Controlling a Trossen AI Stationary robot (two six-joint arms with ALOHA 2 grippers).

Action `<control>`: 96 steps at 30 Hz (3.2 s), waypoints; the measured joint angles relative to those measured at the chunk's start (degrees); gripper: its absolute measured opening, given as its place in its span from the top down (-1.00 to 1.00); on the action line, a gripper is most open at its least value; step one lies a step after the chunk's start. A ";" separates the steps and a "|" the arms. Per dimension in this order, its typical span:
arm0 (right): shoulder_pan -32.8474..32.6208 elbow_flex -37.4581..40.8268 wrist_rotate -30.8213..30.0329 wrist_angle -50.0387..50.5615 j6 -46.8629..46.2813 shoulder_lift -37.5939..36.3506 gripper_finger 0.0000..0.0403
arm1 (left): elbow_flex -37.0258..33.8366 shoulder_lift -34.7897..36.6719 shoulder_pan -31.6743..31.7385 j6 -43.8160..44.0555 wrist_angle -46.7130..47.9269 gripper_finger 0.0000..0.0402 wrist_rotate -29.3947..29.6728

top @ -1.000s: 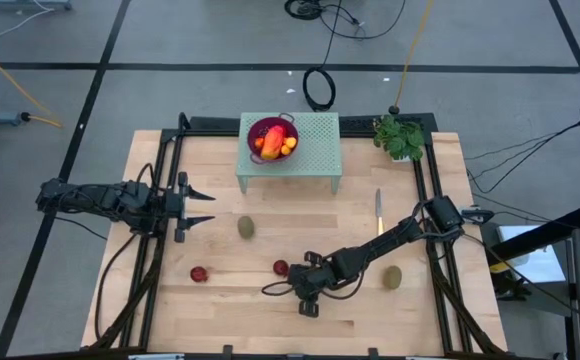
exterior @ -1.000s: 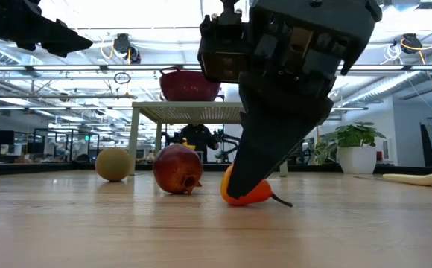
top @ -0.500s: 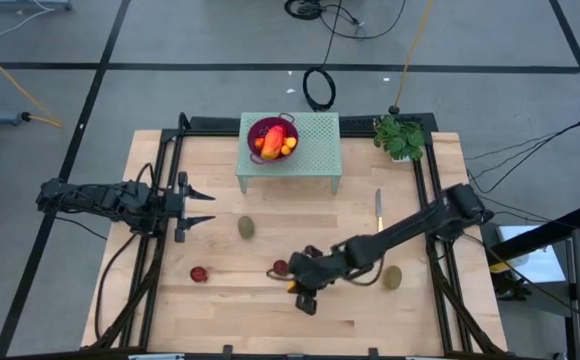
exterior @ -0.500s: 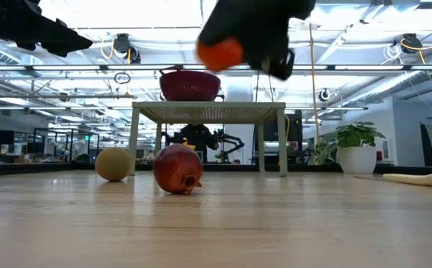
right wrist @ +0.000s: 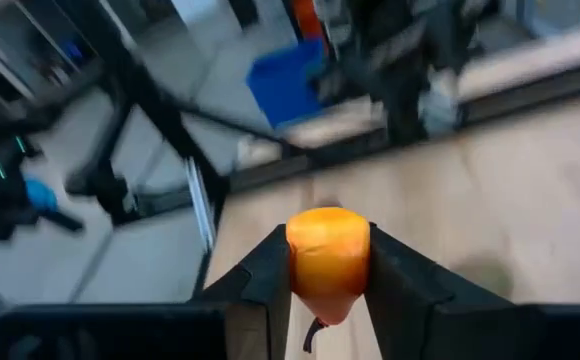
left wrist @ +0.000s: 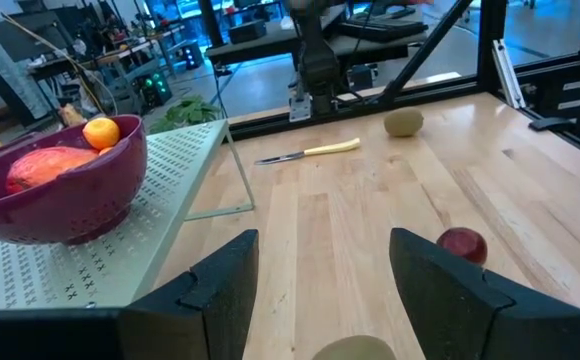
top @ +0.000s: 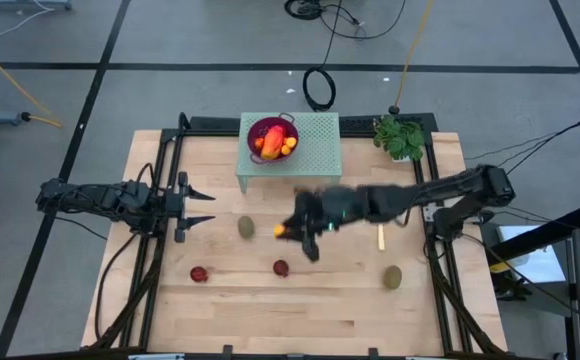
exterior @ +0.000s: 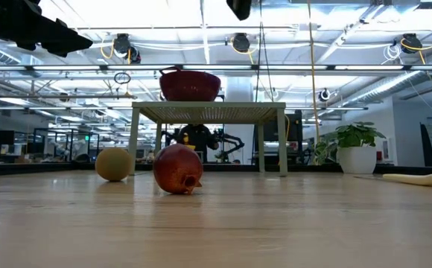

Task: Pick & Place Fruit
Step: Put the pear into the violet strainer bowl on the shelf

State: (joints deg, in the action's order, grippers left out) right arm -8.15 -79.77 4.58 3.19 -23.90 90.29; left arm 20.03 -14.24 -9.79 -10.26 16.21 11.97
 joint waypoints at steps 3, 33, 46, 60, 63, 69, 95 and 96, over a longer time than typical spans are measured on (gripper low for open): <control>5.09 -0.02 5.43 -4.04 0.97 -0.32 0.54 | 0.00 0.00 -0.02 0.00 0.00 -0.13 0.00; 22.90 -0.02 26.71 -15.69 63.22 -0.74 0.54 | 0.00 0.02 0.00 0.00 -0.02 -0.13 0.00; 27.15 -0.40 22.14 -16.62 35.46 -0.73 0.54 | 0.00 0.01 -0.01 0.00 -0.08 -0.13 0.00; 33.17 -7.07 20.84 -6.98 29.21 4.99 0.54 | 0.00 0.00 -0.01 0.00 -0.26 -0.13 0.02; 34.07 -7.68 20.89 -7.17 30.83 6.67 0.54 | 0.00 0.02 0.00 0.04 -0.31 -0.13 0.04; 35.27 -7.80 20.92 -6.50 33.52 9.34 0.54 | 0.00 0.00 -0.01 0.02 -1.86 -0.13 0.13; 35.55 -7.74 20.97 -1.00 37.04 12.07 0.41 | 0.00 0.00 -0.02 0.00 -2.80 -0.13 0.15; 35.55 -7.74 20.97 -0.89 37.05 12.07 0.39 | 0.00 0.00 -0.02 0.00 -2.78 -0.13 0.15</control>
State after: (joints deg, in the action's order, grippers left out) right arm 27.40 -87.50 25.55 2.31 13.15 102.37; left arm 20.03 -14.24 -9.80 -10.26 13.43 12.12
